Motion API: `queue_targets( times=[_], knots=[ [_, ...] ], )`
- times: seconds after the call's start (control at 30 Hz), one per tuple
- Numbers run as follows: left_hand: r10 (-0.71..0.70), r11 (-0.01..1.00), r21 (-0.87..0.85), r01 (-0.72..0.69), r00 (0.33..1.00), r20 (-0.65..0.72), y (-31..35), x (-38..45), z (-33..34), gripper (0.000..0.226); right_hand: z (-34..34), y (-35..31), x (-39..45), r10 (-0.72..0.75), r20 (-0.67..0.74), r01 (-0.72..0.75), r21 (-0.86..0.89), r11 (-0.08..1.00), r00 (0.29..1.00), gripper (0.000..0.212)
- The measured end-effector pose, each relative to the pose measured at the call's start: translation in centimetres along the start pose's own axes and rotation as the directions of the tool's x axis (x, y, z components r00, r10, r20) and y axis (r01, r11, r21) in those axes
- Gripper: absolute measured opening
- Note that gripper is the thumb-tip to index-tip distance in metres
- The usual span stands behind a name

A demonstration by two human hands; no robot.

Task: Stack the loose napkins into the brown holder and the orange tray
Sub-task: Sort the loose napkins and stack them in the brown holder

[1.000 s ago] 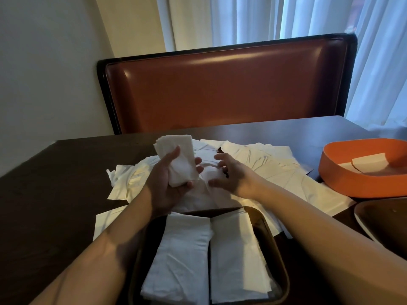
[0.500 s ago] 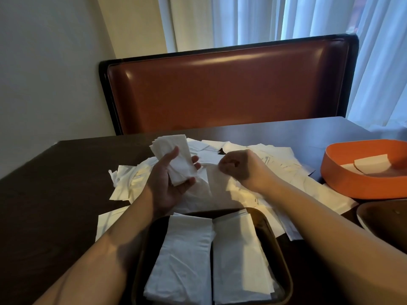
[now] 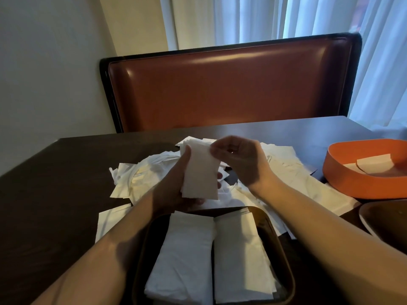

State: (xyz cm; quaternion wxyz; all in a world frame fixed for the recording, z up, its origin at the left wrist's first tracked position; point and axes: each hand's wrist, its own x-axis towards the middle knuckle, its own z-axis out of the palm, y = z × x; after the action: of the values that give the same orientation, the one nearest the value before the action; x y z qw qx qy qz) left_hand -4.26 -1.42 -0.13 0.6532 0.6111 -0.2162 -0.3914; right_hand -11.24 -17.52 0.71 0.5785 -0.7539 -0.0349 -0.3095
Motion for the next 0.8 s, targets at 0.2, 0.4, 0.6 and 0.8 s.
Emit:
queue_targets(
  times=[0.2, 0.4, 0.6, 0.8],
  knots=[
    [-0.056, 0.996, -0.061, 0.061, 0.996, 0.075, -0.3, 0.3, 0.0, 0.078, 0.9, 1.0, 0.0, -0.012, -0.114, 0.003, -0.076, 0.997, 0.993, 0.016],
    [0.017, 0.982, -0.191, -0.016, 1.000, 0.001, 0.0, 0.0, 0.5, 0.035, 1.0, 1.2, -0.1, 0.177, -0.129, -0.179, 0.001, 0.984, 0.976, 0.026],
    [0.225, 0.876, -0.378, -0.300, 0.946, -0.231, 0.2, 0.4, 0.2, 0.042, 1.6, 1.5, -0.3, 0.508, 0.043, -0.498, 0.284, 0.819, 0.860, 0.045],
    [0.290, 0.899, -0.263, -0.351, 0.925, -0.245, -0.2, 1.0, 0.5, 0.036, 1.9, 1.3, -1.0, 0.347, 0.295, -0.388, 0.092, 0.917, 0.890, 0.031]
  ],
)
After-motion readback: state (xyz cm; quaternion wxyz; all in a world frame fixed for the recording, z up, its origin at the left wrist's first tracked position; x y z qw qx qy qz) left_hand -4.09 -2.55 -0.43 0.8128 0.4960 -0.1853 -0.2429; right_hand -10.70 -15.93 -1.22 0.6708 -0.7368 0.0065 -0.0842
